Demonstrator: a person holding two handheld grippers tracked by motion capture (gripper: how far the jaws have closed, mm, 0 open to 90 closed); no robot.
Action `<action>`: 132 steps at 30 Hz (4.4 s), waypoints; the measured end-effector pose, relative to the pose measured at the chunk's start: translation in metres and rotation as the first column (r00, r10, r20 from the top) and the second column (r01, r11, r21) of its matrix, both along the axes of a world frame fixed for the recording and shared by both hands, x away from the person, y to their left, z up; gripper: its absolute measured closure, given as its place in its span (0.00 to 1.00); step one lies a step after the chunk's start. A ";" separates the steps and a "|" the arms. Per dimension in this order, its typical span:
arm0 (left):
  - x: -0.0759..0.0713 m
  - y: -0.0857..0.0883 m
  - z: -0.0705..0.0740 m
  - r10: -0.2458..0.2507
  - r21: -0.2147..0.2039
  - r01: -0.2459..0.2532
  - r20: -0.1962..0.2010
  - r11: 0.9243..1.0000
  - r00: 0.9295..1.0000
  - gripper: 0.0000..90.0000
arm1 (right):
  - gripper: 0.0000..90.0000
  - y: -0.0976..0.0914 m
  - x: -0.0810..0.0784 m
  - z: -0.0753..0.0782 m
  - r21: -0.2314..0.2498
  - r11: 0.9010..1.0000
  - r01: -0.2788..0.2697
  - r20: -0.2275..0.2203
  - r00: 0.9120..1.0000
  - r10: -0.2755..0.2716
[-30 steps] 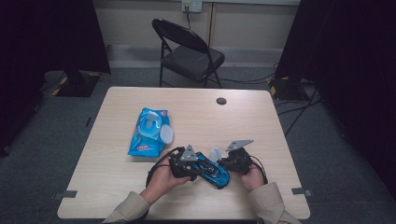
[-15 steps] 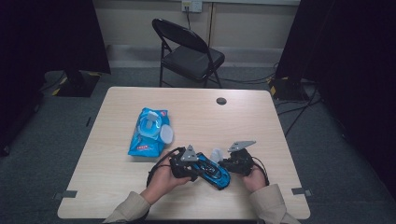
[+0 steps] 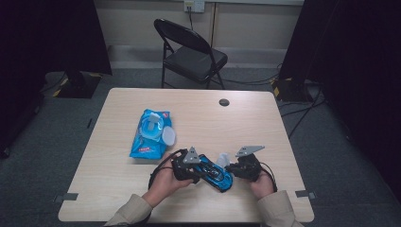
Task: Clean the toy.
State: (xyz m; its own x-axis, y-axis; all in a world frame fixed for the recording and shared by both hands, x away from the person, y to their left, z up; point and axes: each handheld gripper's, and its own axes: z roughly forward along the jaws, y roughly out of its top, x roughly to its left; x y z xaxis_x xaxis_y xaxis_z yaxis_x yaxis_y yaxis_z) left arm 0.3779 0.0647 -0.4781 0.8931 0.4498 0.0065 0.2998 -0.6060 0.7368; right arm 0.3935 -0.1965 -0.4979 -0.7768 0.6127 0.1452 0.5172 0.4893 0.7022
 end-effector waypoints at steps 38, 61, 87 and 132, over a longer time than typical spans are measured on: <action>0.000 0.000 0.000 0.004 0.005 -0.004 -0.001 1.000 1.000 0.52 | 0.93 -0.040 -0.041 0.010 0.004 1.000 0.018 -0.010 1.000 -0.018; 0.000 -0.001 0.001 0.003 0.009 -0.003 -0.002 1.000 1.000 0.52 | 0.93 -0.039 -0.042 0.009 0.043 0.999 -0.028 -0.041 0.999 0.030; 0.000 -0.002 0.001 -0.004 0.024 0.004 0.001 1.000 1.000 0.49 | 0.92 -0.005 -0.010 0.003 -0.061 0.998 0.011 0.015 1.000 -0.010; 0.001 -0.001 0.001 0.000 0.037 -0.001 0.012 0.999 1.000 0.47 | 0.93 0.067 0.044 0.006 -0.087 0.996 -0.001 -0.027 1.000 -0.001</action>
State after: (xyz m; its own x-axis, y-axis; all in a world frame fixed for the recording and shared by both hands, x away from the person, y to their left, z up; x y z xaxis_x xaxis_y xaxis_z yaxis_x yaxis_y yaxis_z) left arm 0.3787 0.0634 -0.4768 0.8926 0.4496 0.0341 0.2915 -0.6330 0.7172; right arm 0.4371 -0.1299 -0.4915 -0.7734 0.6240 0.1118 0.5351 0.5482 0.6427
